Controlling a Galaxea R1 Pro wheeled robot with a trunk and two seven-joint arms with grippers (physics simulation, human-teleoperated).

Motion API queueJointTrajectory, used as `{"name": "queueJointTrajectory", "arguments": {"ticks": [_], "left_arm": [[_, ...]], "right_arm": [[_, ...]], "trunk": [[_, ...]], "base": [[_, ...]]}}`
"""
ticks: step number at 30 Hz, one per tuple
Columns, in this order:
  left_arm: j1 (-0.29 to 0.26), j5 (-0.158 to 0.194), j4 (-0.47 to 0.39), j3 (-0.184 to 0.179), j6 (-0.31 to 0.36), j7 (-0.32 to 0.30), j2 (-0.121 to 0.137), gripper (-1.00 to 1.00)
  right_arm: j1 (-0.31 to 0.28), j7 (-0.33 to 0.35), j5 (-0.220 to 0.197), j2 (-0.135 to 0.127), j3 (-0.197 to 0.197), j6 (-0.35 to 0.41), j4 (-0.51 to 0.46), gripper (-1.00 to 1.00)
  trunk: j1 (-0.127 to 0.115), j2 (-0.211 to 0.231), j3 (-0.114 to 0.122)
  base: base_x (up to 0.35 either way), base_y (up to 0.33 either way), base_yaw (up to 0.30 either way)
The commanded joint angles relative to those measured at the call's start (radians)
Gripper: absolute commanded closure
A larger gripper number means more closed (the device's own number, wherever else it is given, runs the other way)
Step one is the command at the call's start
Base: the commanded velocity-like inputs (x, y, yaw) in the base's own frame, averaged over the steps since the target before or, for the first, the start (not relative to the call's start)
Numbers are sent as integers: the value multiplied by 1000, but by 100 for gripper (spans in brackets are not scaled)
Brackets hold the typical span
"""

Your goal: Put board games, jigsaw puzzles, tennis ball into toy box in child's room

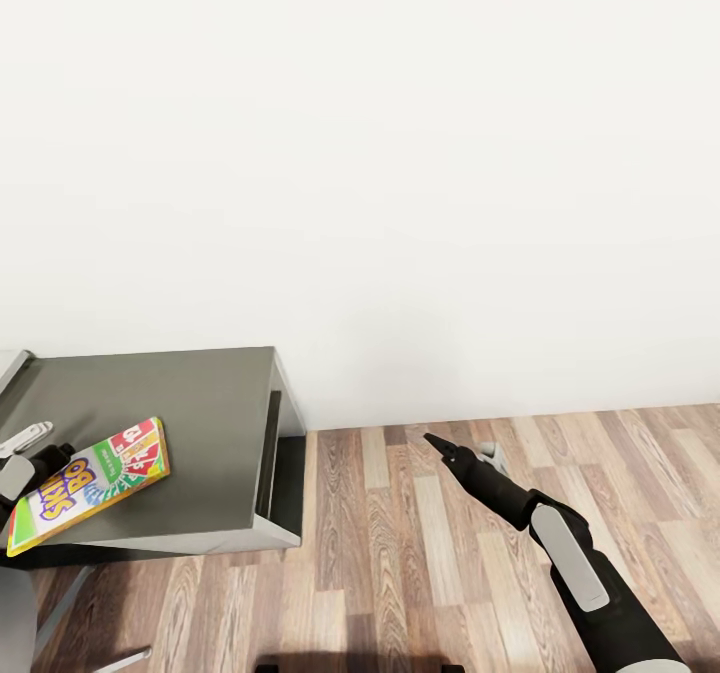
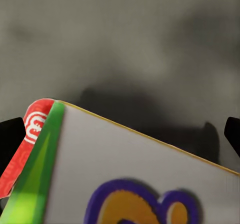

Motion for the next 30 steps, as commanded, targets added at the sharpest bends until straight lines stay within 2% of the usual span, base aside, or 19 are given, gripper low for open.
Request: {"name": "queueJointTrajectory", "arguments": {"ticks": [1, 16, 23, 30], "left_arm": [[0, 20, 9, 5, 4, 3, 0, -100], [0, 20, 9, 5, 5, 3, 0, -100], [0, 20, 9, 5, 6, 3, -1, -100], [0, 20, 9, 5, 5, 3, -1, -100]], "right_arm": [[-1, 0, -4, -1, 1, 3, -1, -100], [-1, 0, -4, 2, 2, 2, 0, -100], [0, 0, -4, 2, 2, 2, 0, -100], [0, -1, -4, 2, 2, 2, 0, -100]], "trunk": [[1, -1, -1], [1, -1, -1], [1, -1, -1], [1, -1, -1]], "base": [[0, -2, 0], [0, -2, 0], [0, -155, 0], [0, -25, 0]]}}
